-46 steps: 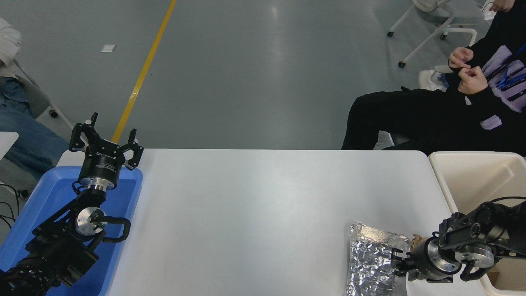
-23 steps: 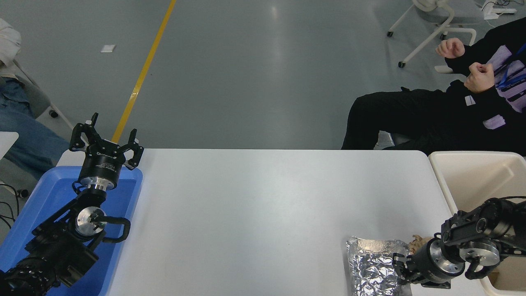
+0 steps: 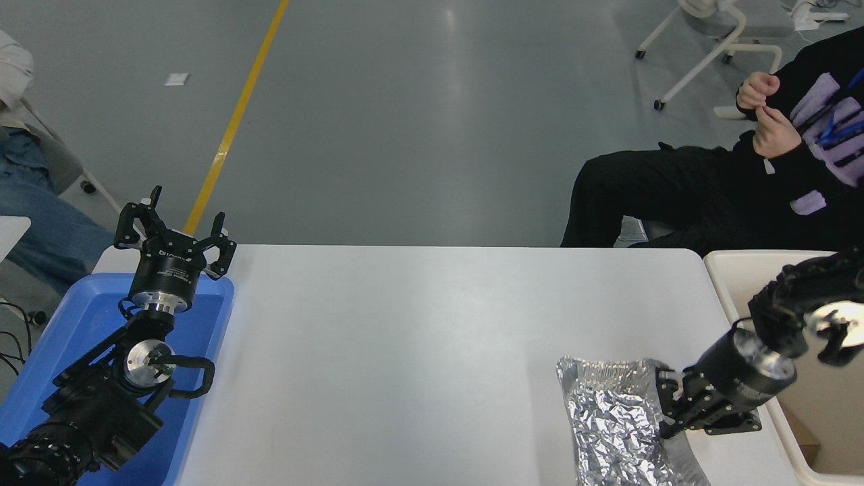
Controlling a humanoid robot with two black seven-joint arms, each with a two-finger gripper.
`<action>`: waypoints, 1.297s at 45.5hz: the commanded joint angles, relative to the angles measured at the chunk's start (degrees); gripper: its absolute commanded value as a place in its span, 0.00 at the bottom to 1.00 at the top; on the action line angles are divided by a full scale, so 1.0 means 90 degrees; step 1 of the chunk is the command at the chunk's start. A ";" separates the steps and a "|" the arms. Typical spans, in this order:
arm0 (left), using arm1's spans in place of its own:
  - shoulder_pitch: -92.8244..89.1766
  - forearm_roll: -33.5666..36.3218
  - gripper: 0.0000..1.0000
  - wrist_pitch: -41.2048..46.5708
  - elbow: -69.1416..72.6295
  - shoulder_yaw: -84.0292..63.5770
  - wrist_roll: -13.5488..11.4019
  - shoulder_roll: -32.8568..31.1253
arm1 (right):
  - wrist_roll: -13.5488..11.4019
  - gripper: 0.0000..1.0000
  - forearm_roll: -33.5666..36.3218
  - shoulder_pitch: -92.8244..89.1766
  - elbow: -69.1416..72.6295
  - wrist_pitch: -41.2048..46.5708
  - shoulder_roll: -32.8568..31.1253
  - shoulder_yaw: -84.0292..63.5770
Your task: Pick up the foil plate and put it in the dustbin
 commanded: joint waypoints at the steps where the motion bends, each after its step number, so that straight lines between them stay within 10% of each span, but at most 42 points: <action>1: 0.0000 0.0001 0.99 -0.0001 -0.0007 0.0000 0.0000 -0.0002 | 0.0007 0.00 0.0784 0.2200 0.0554 0.0370 -0.0034 -0.0893; 51: 0.0000 0.0001 0.99 -0.0001 0.0002 0.0000 0.0000 -0.0002 | -0.0012 0.00 0.1088 0.4839 -0.0148 0.0370 -0.0044 -0.3130; 59: 0.0000 -0.0009 0.99 -0.0001 0.0002 0.0000 0.0000 -0.0002 | -0.0002 0.00 0.1068 0.4391 -0.0666 0.0370 -0.0941 -0.3600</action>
